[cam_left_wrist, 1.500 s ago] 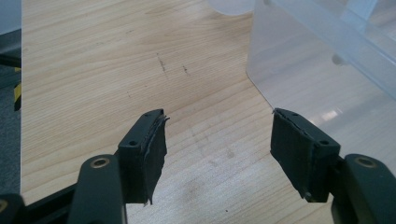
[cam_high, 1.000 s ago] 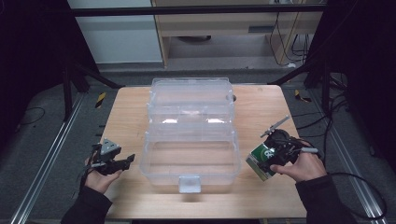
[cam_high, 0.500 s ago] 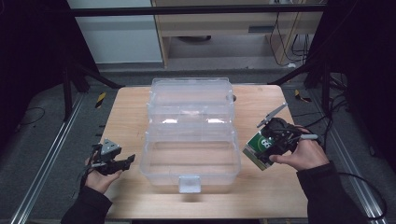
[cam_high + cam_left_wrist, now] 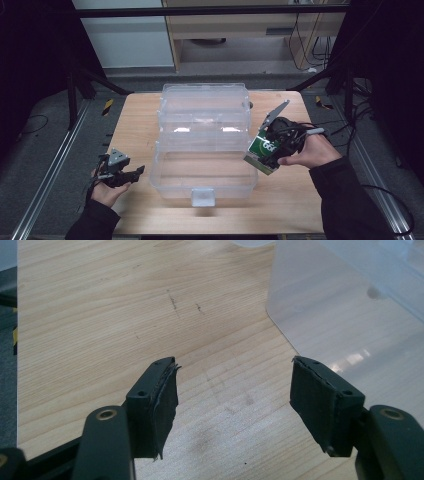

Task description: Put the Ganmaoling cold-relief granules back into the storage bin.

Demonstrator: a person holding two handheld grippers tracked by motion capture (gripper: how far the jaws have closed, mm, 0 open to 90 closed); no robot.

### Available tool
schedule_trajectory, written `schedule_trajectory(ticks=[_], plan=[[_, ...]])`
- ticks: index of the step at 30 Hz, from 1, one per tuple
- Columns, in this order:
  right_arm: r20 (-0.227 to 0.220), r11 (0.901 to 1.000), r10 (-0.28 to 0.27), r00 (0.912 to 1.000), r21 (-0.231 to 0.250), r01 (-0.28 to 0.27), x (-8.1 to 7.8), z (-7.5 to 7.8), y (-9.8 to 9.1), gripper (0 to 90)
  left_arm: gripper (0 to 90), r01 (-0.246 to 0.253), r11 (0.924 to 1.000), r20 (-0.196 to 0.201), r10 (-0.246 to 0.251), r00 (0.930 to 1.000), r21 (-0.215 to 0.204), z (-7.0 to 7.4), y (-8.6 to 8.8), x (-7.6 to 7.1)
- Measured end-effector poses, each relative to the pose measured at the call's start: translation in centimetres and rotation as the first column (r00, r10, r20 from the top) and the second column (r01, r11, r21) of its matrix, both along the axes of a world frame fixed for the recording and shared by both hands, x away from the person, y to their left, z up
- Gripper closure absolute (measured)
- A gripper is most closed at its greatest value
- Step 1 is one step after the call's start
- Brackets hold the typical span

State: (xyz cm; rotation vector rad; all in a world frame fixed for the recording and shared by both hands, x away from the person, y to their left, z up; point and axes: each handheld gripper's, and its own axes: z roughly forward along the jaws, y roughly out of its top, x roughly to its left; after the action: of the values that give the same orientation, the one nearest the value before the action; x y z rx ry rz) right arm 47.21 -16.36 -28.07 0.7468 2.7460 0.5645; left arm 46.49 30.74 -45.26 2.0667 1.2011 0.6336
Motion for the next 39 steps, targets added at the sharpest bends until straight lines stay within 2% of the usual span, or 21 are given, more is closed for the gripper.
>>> schedule_trajectory(ticks=[7,10,13,16,19,23,29,35,38,39], plan=[[-0.036,0.9977,0.067,0.9971,0.005,-0.067,0.7,-0.1,1.2,17.4,34.6,0.001,1.0000,-0.001,-0.001,1.0000,-0.002,0.0,0.0,0.0],[-0.034,0.9966,0.083,0.9960,0.004,-0.082,0.8,-0.1,1.7,17.4,34.5,0.003,1.0000,-0.001,-0.003,1.0000,-0.003,-0.1,0.0,0.0],[-0.029,0.9911,0.133,0.9907,-0.005,-0.133,0.9,-0.1,2.2,17.4,34.5,0.002,1.0000,-0.003,-0.002,1.0000,-0.001,-0.1,0.0,0.0],[-0.045,0.9836,0.180,0.9827,-0.011,-0.180,1.0,-0.2,2.9,17.5,34.5,0.003,1.0000,-0.002,-0.003,1.0000,-0.001,-0.1,0.0,0.0],[-0.042,0.9737,0.226,0.9733,-0.024,-0.227,1.2,-0.5,3.6,17.4,34.5,0.004,1.0000,-0.003,-0.004,1.0000,0.001,-0.1,-0.1,0.0],[-0.070,0.9612,0.272,0.9596,-0.025,-0.275,1.5,-0.7,4.6,17.4,34.5,0.005,1.0000,-0.005,-0.005,1.0000,0.002,-0.1,-0.1,0.0],[-0.094,0.9348,0.337,0.9366,-0.084,-0.345,2.0,-1.6,5.6,17.4,34.5,0.010,1.0000,-0.006,-0.009,0.9999,0.002,-0.2,-0.2,0.0],[-0.110,0.9102,0.393,0.9129,-0.093,-0.403,2.2,-2.3,6.1,17.4,34.5,0.012,0.9999,-0.011,-0.012,0.9999,0.006,-0.3,-0.2,0.1],[-0.122,0.8905,0.429,0.8948,-0.108,-0.442,2.3,-2.6,6.4,17.4,34.5,0.012,0.9999,-0.013,-0.012,0.9998,0.006,-0.3,-0.2,0.1],[-0.127,0.8904,0.428,0.8948,-0.111,-0.442,2.2,-2.7,6.5,17.4,34.5,0.013,0.9999,-0.012,-0.013,0.9999,0.007,-0.3,-0.2,0.1]])
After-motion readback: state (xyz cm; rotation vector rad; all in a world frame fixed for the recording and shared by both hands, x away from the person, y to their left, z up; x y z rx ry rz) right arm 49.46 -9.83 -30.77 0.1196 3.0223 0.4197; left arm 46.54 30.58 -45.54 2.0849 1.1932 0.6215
